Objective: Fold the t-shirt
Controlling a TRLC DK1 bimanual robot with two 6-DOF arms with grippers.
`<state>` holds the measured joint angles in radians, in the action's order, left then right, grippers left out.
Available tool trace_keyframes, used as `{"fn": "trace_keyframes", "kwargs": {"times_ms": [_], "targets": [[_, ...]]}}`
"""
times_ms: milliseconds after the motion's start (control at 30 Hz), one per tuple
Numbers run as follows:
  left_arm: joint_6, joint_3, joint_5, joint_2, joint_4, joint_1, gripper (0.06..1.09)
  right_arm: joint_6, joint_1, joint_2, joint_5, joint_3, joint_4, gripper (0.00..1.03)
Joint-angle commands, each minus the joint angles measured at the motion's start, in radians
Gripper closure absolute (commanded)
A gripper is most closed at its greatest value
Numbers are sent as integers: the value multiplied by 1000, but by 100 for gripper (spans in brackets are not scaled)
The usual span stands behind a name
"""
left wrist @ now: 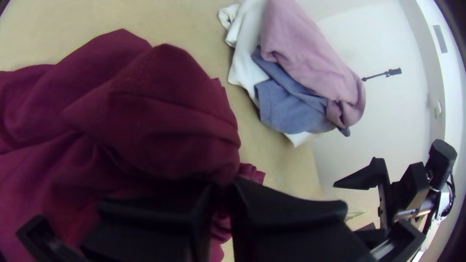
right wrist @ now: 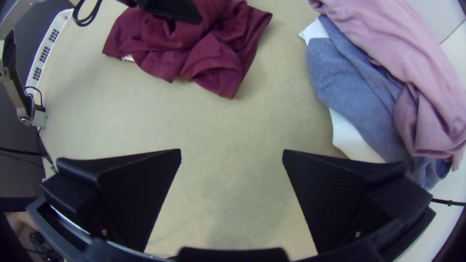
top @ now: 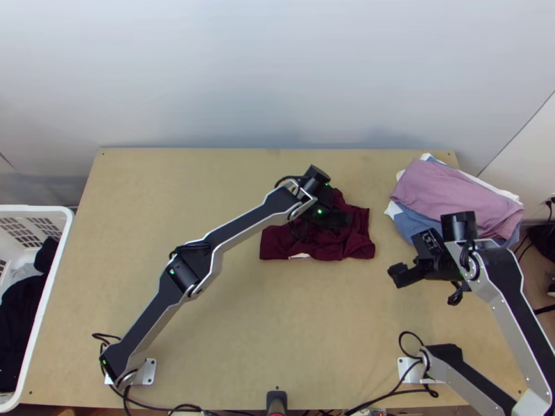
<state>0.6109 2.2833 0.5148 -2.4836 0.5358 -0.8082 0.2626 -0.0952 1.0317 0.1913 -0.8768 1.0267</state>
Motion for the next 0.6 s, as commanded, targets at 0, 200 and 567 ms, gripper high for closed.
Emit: {"fn": "trace_keyframes", "kwargs": {"times_ms": [0,200,567], "targets": [[24,8,11,-20,-36,-40,40,10,11,-50,-3,38,4,6],[18,8,27,22,-34,-26,10,9,3,-65,-1,42,9,6],[-318,-13,33,166,371,106,10,7,-3,-76,-1,29,19,6]]}}
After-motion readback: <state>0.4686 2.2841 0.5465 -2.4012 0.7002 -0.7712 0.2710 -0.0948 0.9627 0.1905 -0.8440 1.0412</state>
